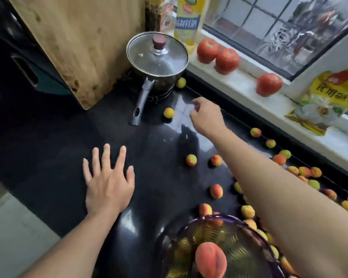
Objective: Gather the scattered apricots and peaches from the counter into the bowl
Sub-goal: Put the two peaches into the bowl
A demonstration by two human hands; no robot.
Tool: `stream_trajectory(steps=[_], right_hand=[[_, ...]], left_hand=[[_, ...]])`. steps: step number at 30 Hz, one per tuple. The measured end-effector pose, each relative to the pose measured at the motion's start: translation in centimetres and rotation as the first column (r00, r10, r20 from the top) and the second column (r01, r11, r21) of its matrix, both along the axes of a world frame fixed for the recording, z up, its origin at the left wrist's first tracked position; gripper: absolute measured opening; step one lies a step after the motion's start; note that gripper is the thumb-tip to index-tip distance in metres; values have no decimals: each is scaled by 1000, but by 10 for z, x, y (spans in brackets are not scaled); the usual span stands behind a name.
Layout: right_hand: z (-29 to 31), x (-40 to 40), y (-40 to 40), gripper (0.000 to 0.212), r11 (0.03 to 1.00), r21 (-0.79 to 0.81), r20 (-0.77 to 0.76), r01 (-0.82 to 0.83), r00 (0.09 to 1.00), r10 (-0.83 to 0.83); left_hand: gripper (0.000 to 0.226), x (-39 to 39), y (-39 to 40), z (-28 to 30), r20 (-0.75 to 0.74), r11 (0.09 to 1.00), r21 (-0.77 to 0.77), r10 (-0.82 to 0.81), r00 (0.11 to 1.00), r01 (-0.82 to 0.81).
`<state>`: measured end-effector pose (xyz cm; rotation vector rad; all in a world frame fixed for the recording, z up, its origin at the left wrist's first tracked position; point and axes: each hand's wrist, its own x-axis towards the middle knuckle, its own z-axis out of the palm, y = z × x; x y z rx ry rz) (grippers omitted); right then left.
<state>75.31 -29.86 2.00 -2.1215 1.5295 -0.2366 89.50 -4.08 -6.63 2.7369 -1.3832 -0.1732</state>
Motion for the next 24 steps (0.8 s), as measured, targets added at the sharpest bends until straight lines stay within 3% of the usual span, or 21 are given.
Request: stream_trajectory(steps=[3,7,12,17,20,24], right_hand=[[-18,52,-49,41,999,-50,24,10,1000,-9],[-41,79,-79,37,979,-199,-115,-38,993,15],[-59,80,-87,34,920,-380,-208,-97,978,17],[-55,52,-82,36,874,-463,-203,-146,978,55],[-39,24,-60,35,906,-414,-62,-89,996,69],[-1,-24,9,32,981,-184,369,58,929,14]], left_hand=[[62,1,1,-3,32,1000,-3,-3,1000,3],[68,4,-1,-3,39,1000,-3,-14,999,14],[68,4,0,-5,49,1000,-25,-5,999,6],[68,3,0,-5,51,1000,-31,-3,999,4],[68,2,0,-5,42,999,-33,4,999,-3],[64,-1,0,-2,23,1000,-27,15,1000,-14]])
